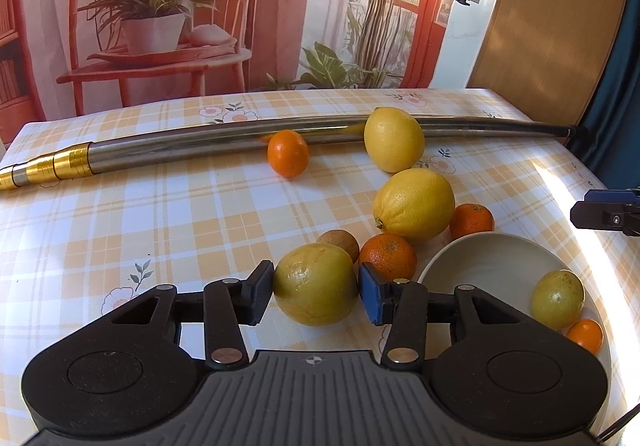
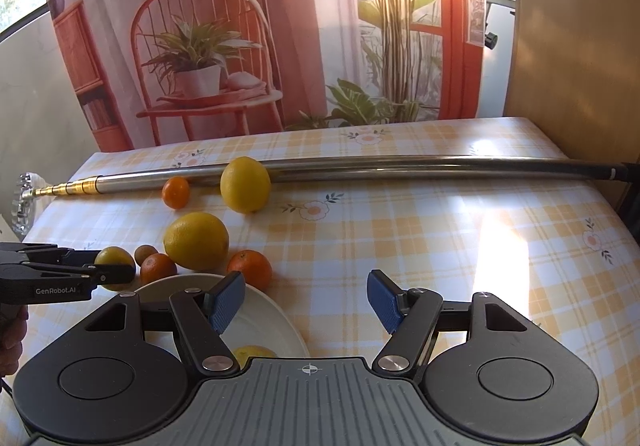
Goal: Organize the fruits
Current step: 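Close the left tool around the large pale-yellow grapefruit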
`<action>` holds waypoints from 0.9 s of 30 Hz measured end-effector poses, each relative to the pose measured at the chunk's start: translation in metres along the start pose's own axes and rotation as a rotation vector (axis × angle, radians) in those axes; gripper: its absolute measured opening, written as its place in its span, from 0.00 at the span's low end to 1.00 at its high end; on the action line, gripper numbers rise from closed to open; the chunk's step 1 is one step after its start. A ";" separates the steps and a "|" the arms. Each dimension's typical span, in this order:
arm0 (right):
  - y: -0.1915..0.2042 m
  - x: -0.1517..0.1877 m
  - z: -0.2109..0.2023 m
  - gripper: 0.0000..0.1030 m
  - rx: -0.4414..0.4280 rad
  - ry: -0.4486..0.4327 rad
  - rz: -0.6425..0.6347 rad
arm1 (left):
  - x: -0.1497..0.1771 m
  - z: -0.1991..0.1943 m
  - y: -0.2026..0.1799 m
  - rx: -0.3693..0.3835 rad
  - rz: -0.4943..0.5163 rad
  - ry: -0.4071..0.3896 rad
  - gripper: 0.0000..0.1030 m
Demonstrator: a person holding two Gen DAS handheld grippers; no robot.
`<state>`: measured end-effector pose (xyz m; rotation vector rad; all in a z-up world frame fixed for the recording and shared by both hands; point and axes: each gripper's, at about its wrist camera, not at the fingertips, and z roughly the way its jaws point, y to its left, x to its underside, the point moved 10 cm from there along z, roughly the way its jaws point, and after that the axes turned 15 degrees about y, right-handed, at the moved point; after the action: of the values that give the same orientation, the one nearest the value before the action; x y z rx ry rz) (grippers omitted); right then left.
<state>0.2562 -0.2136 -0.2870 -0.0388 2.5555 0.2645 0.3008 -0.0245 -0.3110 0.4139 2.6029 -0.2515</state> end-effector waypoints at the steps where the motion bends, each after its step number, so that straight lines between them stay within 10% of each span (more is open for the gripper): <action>1: 0.000 0.000 0.000 0.62 0.000 0.001 -0.002 | 0.001 -0.001 0.000 -0.007 0.004 -0.001 0.47; 27: 0.027 -0.038 0.087 0.44 -0.210 0.204 -0.018 | 0.015 -0.065 -0.020 0.005 -0.003 -0.137 0.47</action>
<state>0.3326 -0.1712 -0.3324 -0.1761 2.7165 0.5459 0.2530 -0.0231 -0.2600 0.3812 2.4697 -0.2780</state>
